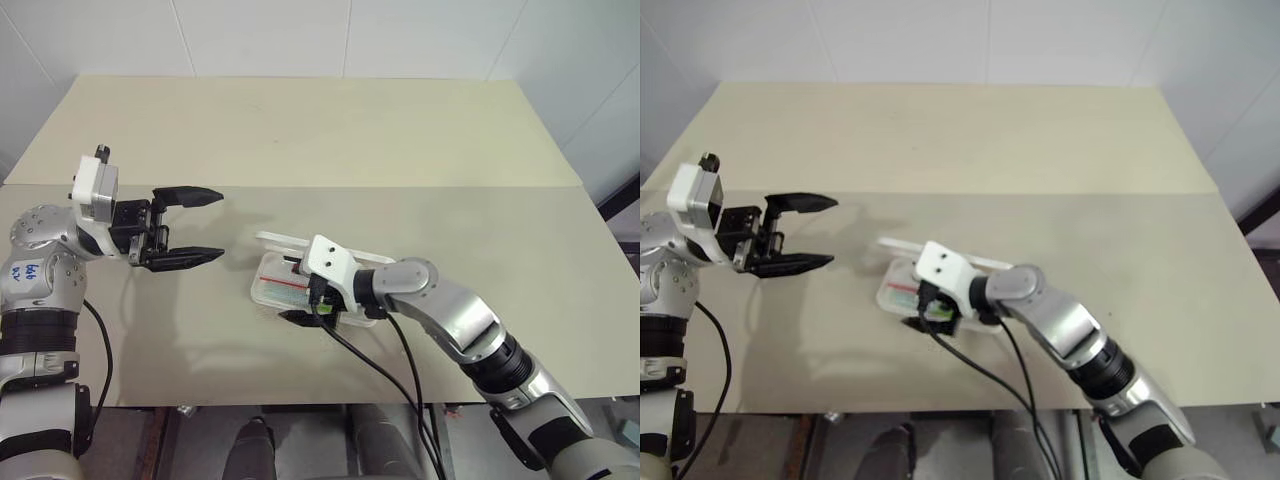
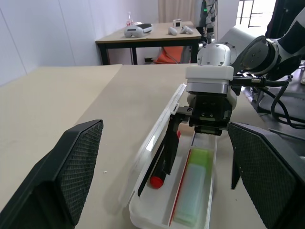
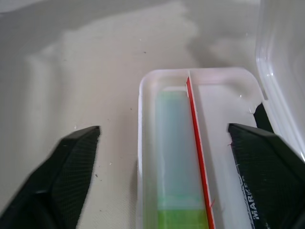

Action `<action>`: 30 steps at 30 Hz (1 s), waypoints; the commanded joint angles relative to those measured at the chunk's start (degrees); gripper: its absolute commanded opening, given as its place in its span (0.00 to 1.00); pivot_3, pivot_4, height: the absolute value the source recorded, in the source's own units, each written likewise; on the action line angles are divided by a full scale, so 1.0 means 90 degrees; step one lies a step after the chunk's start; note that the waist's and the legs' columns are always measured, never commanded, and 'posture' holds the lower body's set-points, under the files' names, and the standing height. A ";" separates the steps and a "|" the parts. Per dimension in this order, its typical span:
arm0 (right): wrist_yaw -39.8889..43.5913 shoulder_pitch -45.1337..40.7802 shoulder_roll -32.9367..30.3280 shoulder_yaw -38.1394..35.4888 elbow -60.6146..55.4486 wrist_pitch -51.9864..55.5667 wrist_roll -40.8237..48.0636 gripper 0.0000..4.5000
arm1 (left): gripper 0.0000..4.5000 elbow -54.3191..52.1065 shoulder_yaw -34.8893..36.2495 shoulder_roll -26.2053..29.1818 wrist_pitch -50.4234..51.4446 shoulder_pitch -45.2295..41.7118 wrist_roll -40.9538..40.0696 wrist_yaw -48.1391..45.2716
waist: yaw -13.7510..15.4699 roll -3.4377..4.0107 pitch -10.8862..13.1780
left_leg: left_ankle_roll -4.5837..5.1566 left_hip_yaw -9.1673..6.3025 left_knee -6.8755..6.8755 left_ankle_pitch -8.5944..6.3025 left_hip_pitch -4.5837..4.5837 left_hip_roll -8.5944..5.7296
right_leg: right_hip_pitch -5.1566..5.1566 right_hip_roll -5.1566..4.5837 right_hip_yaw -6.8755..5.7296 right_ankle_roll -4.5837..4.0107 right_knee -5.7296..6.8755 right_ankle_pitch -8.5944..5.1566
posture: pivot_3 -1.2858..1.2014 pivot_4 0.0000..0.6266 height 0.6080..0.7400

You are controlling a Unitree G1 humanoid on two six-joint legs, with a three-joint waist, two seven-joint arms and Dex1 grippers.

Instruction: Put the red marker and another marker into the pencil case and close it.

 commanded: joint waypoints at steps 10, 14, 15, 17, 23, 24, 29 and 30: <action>0.0329 0.0316 -0.0391 -0.1125 -0.1256 0.0558 0.0960 0.99 | 1.00 0.0137 -0.1132 0.1241 -0.0080 0.0183 -0.0933 -0.0714 | 0.0005 -0.0001 0.0000 | 0.0000 0.0000 -0.0006 0.0000 0.0001 0.0002 | -0.0002 0.0000 -0.0001 -0.0008 0.0000 -0.0007 | 0.52 0.24 1.00; 0.0345 0.0376 -0.0425 -0.1506 -0.1430 0.0747 0.1365 0.99 | 1.00 0.0452 -0.1691 0.1486 -0.0384 -0.0065 -0.0953 -0.0714 | 0.0012 -0.0001 0.0000 | 0.0000 0.0001 -0.0006 0.0000 0.0002 0.0002 | -0.0002 0.0000 -0.0001 -0.0060 -0.0002 -0.0035 | 0.52 0.24 1.00; 0.0349 0.0401 -0.0429 -0.1594 -0.1465 0.0770 0.1455 0.99 | 1.00 0.0534 -0.1829 0.1507 -0.0460 -0.0143 -0.0937 -0.0714 | 0.0015 -0.0002 0.0000 | 0.0000 0.0001 -0.0006 0.0000 0.0002 0.0002 | -0.0002 0.0000 -0.0001 -0.0069 -0.0001 -0.0040 | 0.52 0.24 1.00; 0.0360 0.0448 -0.0474 -0.1706 -0.1536 0.0808 0.1593 0.99 | 1.00 0.0636 -0.2066 0.1525 -0.0561 -0.0257 -0.0968 -0.0714 | 0.0021 -0.0003 0.0001 | 0.0000 0.0000 -0.0006 0.0000 -0.0001 0.0002 | -0.0003 0.0001 -0.0002 -0.0071 -0.0001 -0.0041 | 0.52 0.24 1.00; 0.0474 0.0801 -0.0997 -0.1968 -0.1924 0.1105 0.2058 0.99 | 1.00 0.0643 -0.2454 0.1524 -0.0564 -0.0423 -0.1432 -0.0714 | 0.0030 -0.0003 0.0001 | 0.0001 0.0001 -0.0010 -0.0001 -0.0002 0.0002 | -0.0003 0.0000 -0.0002 -0.0063 -0.0001 -0.0045 | 0.52 0.24 1.00; 0.0504 0.0890 -0.1117 -0.2041 -0.2007 0.1141 0.2153 0.99 | 1.00 0.0653 -0.2514 0.1552 -0.0548 -0.0440 -0.1502 -0.0714 | 0.0033 -0.0004 0.0001 | 0.0002 0.0001 -0.0011 -0.0002 -0.0001 0.0002 | -0.0003 0.0000 -0.0002 -0.0060 -0.0001 -0.0046 | 0.52 0.24 1.00; 0.0733 0.1243 -0.1754 -0.2450 -0.2300 0.1305 0.2627 0.99 | 1.00 0.0728 -0.2872 0.1712 -0.0539 -0.0490 -0.1657 -0.0714 | 0.0027 -0.0004 0.0001 | 0.0003 0.0001 -0.0012 -0.0003 -0.0001 0.0002 | -0.0005 0.0000 -0.0002 -0.0058 0.0000 -0.0048 | 0.52 0.24 1.00; 0.0819 0.1336 -0.1946 -0.2519 -0.2336 0.1288 0.2678 0.99 | 1.00 0.0760 -0.2942 0.1733 -0.0556 -0.0502 -0.1665 -0.0714 | 0.0029 -0.0004 0.0001 | 0.0003 0.0001 -0.0012 -0.0003 -0.0001 0.0002 | -0.0005 0.0000 -0.0002 -0.0058 0.0000 -0.0049 | 0.52 0.24 1.00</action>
